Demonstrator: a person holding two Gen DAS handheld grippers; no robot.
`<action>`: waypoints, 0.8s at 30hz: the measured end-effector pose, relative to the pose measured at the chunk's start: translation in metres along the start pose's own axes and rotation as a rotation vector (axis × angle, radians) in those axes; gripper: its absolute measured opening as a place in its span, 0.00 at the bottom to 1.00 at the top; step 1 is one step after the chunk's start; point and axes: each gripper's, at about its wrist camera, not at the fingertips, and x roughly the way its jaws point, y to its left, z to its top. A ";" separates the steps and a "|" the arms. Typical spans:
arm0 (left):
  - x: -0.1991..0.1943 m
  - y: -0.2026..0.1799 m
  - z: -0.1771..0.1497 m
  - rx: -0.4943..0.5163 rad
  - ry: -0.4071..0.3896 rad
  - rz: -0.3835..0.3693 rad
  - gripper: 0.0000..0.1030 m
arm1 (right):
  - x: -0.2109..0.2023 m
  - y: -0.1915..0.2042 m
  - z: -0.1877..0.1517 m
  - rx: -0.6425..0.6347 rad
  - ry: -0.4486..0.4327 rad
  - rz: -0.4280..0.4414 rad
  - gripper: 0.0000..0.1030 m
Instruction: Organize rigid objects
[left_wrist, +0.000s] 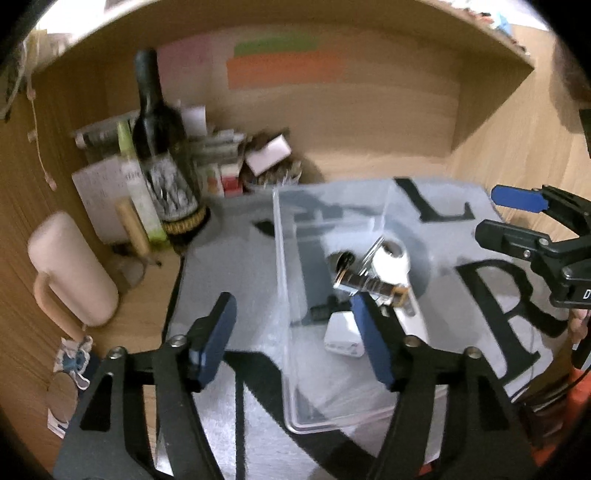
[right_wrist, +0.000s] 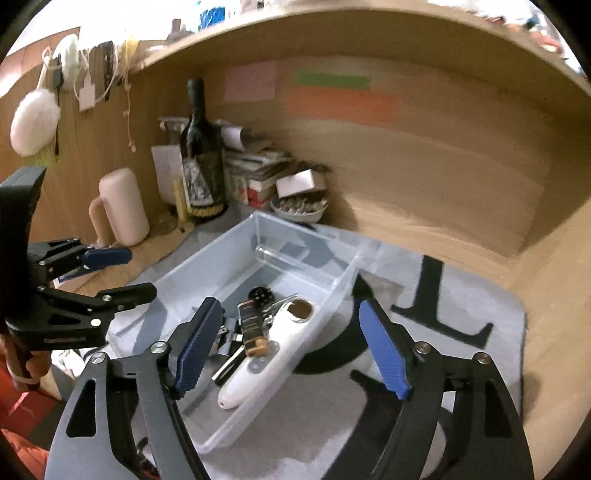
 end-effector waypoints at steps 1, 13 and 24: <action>-0.005 -0.003 0.001 0.004 -0.021 0.003 0.75 | -0.007 -0.001 0.000 0.005 -0.015 -0.006 0.76; -0.065 -0.030 0.010 -0.050 -0.263 -0.054 0.98 | -0.080 -0.005 -0.015 0.059 -0.207 -0.138 1.00; -0.095 -0.049 0.003 -0.064 -0.388 -0.095 1.00 | -0.114 -0.001 -0.030 0.103 -0.311 -0.178 1.00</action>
